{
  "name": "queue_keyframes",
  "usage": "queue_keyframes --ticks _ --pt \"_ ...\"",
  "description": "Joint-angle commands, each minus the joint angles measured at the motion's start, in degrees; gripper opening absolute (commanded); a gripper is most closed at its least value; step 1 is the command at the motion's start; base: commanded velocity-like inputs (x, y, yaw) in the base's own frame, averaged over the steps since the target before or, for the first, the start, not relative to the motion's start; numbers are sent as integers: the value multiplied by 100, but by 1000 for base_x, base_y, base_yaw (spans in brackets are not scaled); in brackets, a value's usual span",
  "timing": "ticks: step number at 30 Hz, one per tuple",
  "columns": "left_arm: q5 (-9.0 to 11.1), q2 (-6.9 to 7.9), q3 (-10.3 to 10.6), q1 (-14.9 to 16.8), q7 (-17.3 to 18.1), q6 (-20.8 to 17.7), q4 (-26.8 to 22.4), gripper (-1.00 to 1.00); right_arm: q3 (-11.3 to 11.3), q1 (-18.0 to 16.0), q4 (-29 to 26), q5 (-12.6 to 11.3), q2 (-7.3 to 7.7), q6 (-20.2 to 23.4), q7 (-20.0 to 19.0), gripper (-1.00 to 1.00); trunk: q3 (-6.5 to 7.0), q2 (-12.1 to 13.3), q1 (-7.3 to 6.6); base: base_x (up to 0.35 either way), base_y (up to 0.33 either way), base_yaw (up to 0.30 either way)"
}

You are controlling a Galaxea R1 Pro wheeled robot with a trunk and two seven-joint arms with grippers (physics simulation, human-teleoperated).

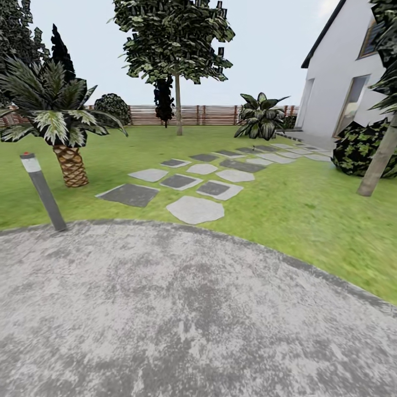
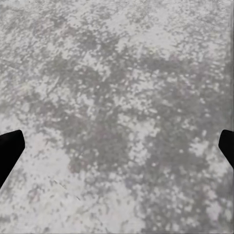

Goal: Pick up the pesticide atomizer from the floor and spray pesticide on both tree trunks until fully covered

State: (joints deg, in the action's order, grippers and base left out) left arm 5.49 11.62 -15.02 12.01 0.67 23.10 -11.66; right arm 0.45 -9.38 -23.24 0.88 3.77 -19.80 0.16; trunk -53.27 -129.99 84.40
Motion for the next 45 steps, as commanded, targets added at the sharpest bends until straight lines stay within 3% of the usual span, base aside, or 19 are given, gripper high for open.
queue_keyframes --ticks 1,45 --pt "57 4 26 3 9 19 6 100 4 -3 7 9 1 -17 2 100 -5 -2 2 338 0 0" --pt "57 -1 26 3 8 26 6 100 8 -3 13 9 -7 -16 2 100 -5 -2 2 338 0 0"
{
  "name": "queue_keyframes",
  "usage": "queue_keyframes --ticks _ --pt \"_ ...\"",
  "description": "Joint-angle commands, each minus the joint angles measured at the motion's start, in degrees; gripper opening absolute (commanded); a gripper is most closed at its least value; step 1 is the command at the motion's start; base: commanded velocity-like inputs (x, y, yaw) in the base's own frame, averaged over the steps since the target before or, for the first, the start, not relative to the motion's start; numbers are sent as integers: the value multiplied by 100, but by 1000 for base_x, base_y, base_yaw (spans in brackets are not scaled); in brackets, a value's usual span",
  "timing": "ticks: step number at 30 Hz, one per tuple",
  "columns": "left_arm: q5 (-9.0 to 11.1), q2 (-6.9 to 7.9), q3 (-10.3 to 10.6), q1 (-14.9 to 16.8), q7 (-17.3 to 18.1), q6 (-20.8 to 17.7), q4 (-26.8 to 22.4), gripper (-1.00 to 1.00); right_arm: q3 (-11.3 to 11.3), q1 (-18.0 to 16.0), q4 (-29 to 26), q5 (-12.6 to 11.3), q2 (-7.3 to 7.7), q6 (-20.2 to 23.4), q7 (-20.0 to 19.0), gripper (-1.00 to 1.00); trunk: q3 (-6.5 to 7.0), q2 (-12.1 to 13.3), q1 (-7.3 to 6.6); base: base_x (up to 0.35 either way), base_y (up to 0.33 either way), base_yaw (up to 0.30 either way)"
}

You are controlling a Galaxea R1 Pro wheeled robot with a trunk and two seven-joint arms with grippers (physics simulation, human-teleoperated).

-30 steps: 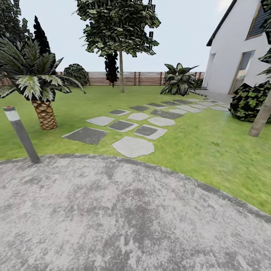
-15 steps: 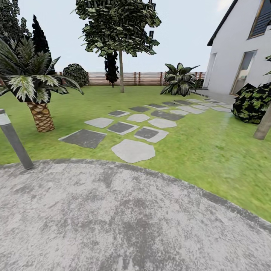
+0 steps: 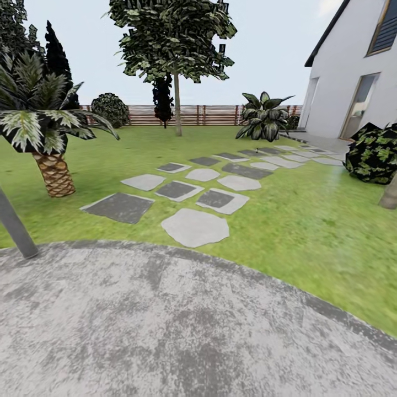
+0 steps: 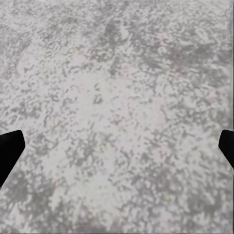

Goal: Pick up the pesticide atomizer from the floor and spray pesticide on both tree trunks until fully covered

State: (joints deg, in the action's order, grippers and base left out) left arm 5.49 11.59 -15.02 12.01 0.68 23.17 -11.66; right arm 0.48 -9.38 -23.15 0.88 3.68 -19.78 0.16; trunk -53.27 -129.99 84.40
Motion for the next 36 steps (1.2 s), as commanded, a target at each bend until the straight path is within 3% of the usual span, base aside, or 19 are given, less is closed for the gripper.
queue_keyframes --ticks 1,36 --pt "57 4 25 3 6 19 6 100 5 -3 4 9 1 -17 2 100 -5 -2 2 338 0 0" --pt "65 10 25 3 7 20 6 100 5 -3 4 16 1 -17 2 100 -5 -2 2 338 0 -32"
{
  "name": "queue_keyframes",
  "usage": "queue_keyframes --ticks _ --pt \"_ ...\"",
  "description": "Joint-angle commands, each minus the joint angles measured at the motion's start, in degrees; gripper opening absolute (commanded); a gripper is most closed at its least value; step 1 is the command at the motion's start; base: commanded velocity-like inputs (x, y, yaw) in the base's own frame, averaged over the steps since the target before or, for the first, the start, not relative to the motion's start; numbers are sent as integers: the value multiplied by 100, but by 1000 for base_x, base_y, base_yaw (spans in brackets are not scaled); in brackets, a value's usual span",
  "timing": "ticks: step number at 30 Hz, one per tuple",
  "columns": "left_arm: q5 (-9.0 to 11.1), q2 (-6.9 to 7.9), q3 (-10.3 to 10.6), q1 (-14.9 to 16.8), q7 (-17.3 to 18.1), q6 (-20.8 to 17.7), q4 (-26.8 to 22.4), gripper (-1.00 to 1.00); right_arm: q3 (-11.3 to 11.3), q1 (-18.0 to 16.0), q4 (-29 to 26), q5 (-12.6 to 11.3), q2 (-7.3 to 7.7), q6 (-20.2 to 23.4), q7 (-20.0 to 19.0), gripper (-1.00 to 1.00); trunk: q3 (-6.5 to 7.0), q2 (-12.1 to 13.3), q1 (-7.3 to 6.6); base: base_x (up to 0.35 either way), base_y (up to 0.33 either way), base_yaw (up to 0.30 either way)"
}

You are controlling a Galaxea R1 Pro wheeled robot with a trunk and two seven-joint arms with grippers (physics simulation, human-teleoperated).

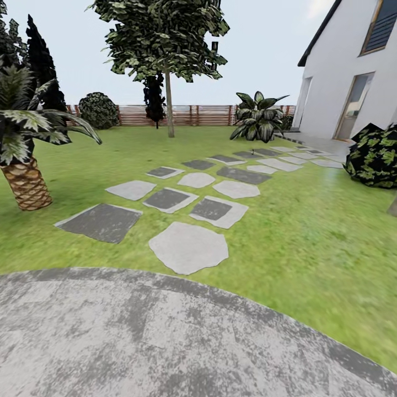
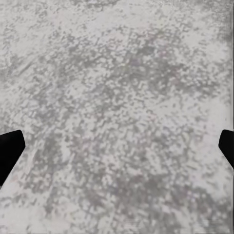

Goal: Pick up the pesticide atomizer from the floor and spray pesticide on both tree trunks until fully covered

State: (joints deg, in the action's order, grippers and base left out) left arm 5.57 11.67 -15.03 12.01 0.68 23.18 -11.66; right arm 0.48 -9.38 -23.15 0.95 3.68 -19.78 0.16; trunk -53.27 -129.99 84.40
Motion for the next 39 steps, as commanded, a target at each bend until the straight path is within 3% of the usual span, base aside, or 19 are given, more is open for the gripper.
queue_keyframes --ticks 1,39 --pt "58 2 26 3 8 19 6 100 4 -3 4 10 1 -17 2 100 -5 -2 2 338 0 -1" --pt "51 2 26 3 10 19 6 100 4 -3 4 9 1 -17 2 100 -5 -2 2 338 0 0"
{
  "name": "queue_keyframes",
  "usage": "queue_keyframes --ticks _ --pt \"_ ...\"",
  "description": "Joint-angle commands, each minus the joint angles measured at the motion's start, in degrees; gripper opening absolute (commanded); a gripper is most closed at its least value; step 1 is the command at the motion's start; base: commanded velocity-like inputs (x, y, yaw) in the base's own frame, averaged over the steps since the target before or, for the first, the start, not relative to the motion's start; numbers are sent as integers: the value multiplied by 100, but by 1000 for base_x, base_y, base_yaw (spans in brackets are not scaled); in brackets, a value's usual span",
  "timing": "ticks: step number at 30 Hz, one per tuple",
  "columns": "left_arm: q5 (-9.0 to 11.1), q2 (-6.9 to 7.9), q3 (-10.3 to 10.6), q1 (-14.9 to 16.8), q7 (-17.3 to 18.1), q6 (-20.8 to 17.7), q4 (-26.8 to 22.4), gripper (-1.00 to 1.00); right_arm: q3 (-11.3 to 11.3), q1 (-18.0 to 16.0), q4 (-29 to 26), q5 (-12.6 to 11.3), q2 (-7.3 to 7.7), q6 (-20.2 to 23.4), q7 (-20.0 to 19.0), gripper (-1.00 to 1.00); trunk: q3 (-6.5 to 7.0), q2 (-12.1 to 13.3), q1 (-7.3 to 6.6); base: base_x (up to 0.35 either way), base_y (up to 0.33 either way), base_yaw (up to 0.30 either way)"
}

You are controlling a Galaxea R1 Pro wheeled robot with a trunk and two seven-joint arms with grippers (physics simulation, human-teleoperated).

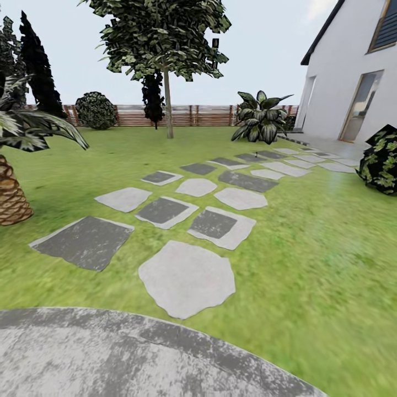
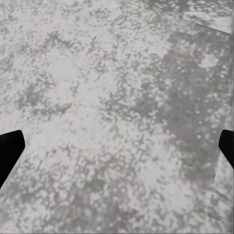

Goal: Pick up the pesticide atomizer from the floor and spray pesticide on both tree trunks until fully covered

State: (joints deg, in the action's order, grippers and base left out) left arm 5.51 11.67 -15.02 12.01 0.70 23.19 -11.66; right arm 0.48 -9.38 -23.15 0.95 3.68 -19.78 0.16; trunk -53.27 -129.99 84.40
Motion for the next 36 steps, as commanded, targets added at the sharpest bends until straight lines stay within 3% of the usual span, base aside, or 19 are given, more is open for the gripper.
queue_keyframes --ticks 1,36 --pt "60 2 25 3 8 19 6 100 4 -3 4 10 1 -17 2 100 -5 -2 2 338 0 0" --pt "61 2 25 3 6 18 6 100 4 -3 4 7 1 -17 2 100 -5 -2 2 338 0 0"
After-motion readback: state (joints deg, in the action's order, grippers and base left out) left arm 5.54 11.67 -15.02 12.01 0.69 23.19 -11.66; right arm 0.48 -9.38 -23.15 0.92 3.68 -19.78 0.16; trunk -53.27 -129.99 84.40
